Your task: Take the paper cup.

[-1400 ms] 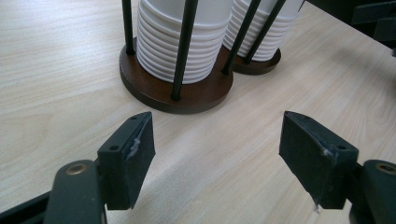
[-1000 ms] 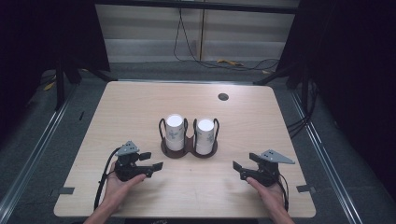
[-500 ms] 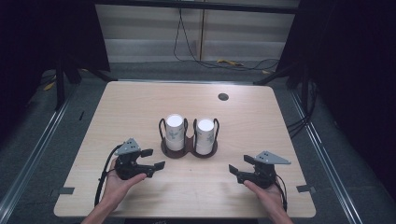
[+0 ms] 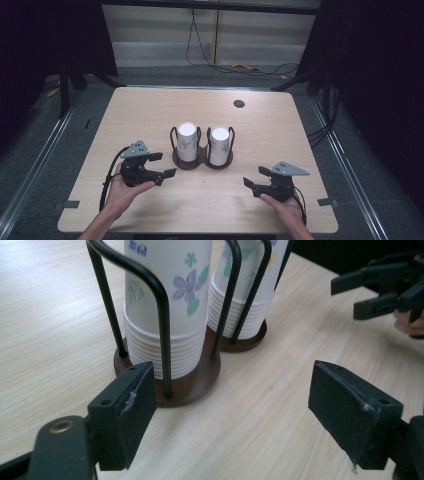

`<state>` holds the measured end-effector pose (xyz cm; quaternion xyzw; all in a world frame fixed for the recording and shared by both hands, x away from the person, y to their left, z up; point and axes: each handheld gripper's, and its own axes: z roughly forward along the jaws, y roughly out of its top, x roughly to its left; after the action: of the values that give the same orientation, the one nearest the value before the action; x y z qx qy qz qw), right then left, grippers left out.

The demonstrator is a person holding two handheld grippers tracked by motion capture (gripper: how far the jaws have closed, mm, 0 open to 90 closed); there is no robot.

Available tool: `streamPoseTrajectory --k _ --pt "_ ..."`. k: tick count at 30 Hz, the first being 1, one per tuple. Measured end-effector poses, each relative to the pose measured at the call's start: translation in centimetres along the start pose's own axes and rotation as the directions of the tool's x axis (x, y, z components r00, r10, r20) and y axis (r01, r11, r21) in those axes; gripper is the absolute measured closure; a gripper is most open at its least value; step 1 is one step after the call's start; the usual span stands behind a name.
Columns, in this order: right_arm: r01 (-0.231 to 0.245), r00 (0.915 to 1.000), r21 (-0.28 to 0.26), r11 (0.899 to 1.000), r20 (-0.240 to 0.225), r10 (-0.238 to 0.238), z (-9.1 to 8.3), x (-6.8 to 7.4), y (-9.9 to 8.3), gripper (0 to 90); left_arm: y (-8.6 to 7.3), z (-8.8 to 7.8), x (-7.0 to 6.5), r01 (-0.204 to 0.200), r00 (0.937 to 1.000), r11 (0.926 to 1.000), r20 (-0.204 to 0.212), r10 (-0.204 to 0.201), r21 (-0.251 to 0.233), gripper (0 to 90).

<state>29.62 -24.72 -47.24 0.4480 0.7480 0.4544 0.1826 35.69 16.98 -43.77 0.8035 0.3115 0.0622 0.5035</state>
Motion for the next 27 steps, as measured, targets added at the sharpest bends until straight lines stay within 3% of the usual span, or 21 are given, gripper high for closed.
streamPoseTrajectory --k 4,9,11,16,21,27 --pt "0.010 1.0000 0.003 1.000 0.000 -0.010 0.1 -0.1 0.1 25.5 0.9 -0.1 0.2 0.007 0.9999 1.0000 0.012 -0.007 -0.003 22.1" --pt "0.000 1.0000 0.006 1.000 -0.003 0.000 0.2 -0.2 0.2 25.7 2.4 -0.2 0.5 -0.012 0.9998 0.9999 0.017 0.012 -0.007 25.6" --pt "0.002 1.0000 0.007 1.000 -0.009 -0.002 0.3 -0.1 0.2 25.7 3.1 -0.3 0.5 -0.039 0.9992 0.9992 0.004 0.039 0.005 25.8" --pt "0.011 0.9997 0.017 1.000 -0.023 -0.010 0.5 0.2 0.2 25.7 4.5 -0.2 0.5 -0.064 0.9977 0.9977 -0.021 0.064 0.024 26.2" --pt "0.016 0.9995 0.020 1.000 -0.028 -0.016 0.6 0.3 0.2 25.7 5.6 0.0 0.6 -0.076 0.9959 0.9966 -0.045 0.078 0.030 28.2" --pt "0.012 0.9994 0.023 1.000 -0.032 -0.012 0.6 0.3 0.2 26.1 7.2 0.3 1.2 -0.074 0.9963 0.9952 -0.038 0.076 0.064 28.0"
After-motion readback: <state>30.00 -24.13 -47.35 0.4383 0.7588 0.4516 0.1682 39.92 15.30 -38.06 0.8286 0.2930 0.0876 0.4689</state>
